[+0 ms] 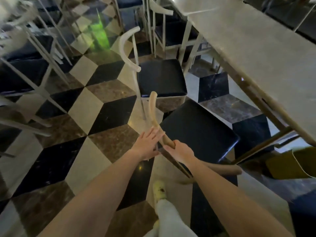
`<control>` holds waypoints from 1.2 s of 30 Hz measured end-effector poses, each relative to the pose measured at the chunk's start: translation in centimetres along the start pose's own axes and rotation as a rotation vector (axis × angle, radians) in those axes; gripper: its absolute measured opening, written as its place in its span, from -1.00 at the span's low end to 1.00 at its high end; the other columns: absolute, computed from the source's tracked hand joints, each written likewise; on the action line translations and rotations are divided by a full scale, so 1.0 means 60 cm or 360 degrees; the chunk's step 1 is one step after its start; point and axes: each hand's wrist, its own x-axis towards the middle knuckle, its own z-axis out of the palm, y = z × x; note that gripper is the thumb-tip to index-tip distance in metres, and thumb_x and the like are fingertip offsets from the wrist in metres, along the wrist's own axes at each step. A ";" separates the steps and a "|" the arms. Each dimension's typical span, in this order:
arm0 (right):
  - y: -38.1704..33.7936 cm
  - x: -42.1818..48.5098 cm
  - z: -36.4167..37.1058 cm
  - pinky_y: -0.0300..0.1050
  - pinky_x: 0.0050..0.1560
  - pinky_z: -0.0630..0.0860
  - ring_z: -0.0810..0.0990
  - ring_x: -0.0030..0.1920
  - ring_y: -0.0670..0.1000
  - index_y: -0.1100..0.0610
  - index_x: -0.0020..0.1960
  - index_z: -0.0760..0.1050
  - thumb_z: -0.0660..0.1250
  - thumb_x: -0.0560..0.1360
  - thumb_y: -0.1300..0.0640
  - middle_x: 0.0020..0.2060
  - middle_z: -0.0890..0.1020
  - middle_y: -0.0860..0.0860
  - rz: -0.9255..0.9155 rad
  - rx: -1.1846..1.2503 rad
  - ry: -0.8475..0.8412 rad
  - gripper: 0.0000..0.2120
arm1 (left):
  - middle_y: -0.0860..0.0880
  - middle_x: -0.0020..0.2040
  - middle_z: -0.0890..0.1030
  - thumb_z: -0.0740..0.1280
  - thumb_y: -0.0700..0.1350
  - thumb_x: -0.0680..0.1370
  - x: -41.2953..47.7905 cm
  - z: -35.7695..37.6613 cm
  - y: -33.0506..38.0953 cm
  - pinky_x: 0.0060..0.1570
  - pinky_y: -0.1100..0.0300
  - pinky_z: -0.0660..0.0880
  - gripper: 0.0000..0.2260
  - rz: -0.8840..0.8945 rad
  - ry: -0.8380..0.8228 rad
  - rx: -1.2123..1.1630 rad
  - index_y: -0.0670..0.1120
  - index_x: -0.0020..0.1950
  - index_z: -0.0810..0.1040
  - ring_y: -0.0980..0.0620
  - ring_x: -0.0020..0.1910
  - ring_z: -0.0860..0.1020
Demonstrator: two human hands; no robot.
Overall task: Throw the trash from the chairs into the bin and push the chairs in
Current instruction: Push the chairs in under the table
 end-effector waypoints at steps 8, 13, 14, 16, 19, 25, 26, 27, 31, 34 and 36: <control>0.012 0.039 0.031 -0.07 -0.14 0.61 0.60 -0.26 -0.07 -0.01 0.00 0.46 0.14 0.47 -0.36 -0.22 0.60 -0.08 0.0016 -0.0171 0.0284 -0.56 | 0.08 0.22 0.57 0.41 0.07 0.45 0.133 -0.083 -0.052 0.50 -0.08 -0.04 -0.68 0.0555 -0.0155 0.0186 0.07 0.17 0.55 0.04 0.35 0.40; 0.019 0.045 0.044 -0.20 -0.22 0.56 0.57 -0.30 -0.15 -0.09 0.01 0.48 0.13 0.42 -0.39 -0.27 0.58 -0.13 0.0064 -0.0148 0.0382 -0.57 | 0.15 -0.19 0.59 0.42 0.12 0.41 0.178 -0.099 -0.059 0.17 0.05 0.44 -0.87 0.0771 -0.0356 0.0209 0.11 -0.12 0.60 0.15 -0.12 0.52; 0.018 0.046 0.044 -0.22 -0.23 0.54 0.57 -0.30 -0.16 -0.11 0.01 0.49 0.12 0.39 -0.41 -0.27 0.58 -0.14 0.0075 -0.0128 0.0375 -0.55 | 0.16 -0.19 0.59 0.42 0.14 0.41 0.180 -0.098 -0.062 0.15 0.06 0.44 -0.85 0.0792 -0.0367 0.0205 0.11 -0.11 0.60 0.15 -0.13 0.52; 0.019 0.047 0.042 -0.20 -0.20 0.56 0.56 -0.29 -0.18 -0.13 0.01 0.51 0.06 0.29 -0.48 -0.27 0.59 -0.15 0.0101 -0.0048 0.0353 -0.45 | 0.17 -0.18 0.59 0.41 0.16 0.41 0.188 -0.095 -0.067 0.17 0.05 0.41 -0.83 0.0844 -0.0399 0.0196 0.13 -0.09 0.60 0.15 -0.12 0.51; 0.023 0.049 0.039 -0.14 -0.14 0.59 0.56 -0.27 -0.19 -0.15 0.04 0.52 0.02 0.22 -0.52 -0.25 0.60 -0.15 0.0100 0.0024 0.0303 -0.35 | 0.18 -0.15 0.59 0.40 0.17 0.41 0.198 -0.095 -0.078 0.21 0.07 0.36 -0.80 0.0917 -0.0458 0.0153 0.15 -0.03 0.59 0.17 -0.09 0.50; 0.028 0.035 0.036 -0.18 -0.22 0.53 0.54 -0.29 -0.16 -0.08 -0.09 0.46 0.19 0.35 -0.44 -0.28 0.56 -0.12 0.0226 -0.0156 0.0274 -0.56 | 0.19 -0.19 0.59 0.41 0.05 0.45 0.218 -0.116 -0.091 0.10 0.20 0.46 -0.92 0.1136 -0.0624 0.0157 0.16 -0.08 0.57 0.26 -0.14 0.53; 0.034 0.026 0.035 -0.20 -0.27 0.50 0.53 -0.31 -0.15 -0.07 -0.13 0.43 0.19 0.35 -0.45 -0.30 0.54 -0.12 0.0267 -0.0222 0.0301 -0.55 | 0.19 -0.18 0.58 0.41 0.04 0.45 0.225 -0.122 -0.094 0.08 0.20 0.48 -0.92 0.1148 -0.0667 0.0180 0.16 -0.09 0.57 0.26 -0.14 0.53; 0.040 0.016 0.032 -0.21 -0.30 0.47 0.51 -0.33 -0.15 -0.06 -0.16 0.42 0.19 0.34 -0.47 -0.32 0.53 -0.12 0.0305 -0.0279 0.0328 -0.53 | 0.19 -0.18 0.58 0.41 0.03 0.45 0.232 -0.127 -0.098 0.07 0.19 0.49 -0.92 0.1155 -0.0701 0.0221 0.17 -0.09 0.56 0.26 -0.13 0.53; 0.046 -0.012 0.027 -0.16 -0.19 0.49 0.51 -0.29 -0.12 -0.04 -0.18 0.40 0.26 0.38 -0.40 -0.28 0.54 -0.12 0.0366 -0.0394 0.0449 -0.59 | 0.19 -0.12 0.56 0.39 0.12 0.44 0.272 -0.140 -0.107 0.06 0.12 0.49 -0.87 0.1193 -0.0915 0.0580 0.24 -0.08 0.47 0.19 -0.08 0.51; 0.038 -0.025 0.036 -0.13 -0.05 0.48 0.52 -0.19 -0.08 -0.05 -0.15 0.41 0.27 0.40 -0.37 -0.21 0.55 -0.12 0.0370 -0.0400 0.0598 -0.62 | 0.14 -0.08 0.55 0.37 0.20 0.42 0.300 -0.150 -0.104 0.06 0.07 0.50 -0.82 0.1093 -0.1142 0.0809 0.23 -0.07 0.45 0.12 -0.07 0.52; 0.051 -0.043 0.040 -0.10 0.08 0.45 0.53 -0.03 -0.05 -0.04 -0.02 0.49 0.27 0.42 -0.32 -0.08 0.59 -0.11 0.0397 -0.0325 0.0676 -0.63 | 0.12 -0.07 0.56 0.39 0.19 0.41 0.310 -0.154 -0.104 0.05 0.07 0.51 -0.82 0.1086 -0.1160 0.0835 0.21 -0.07 0.47 0.12 -0.08 0.52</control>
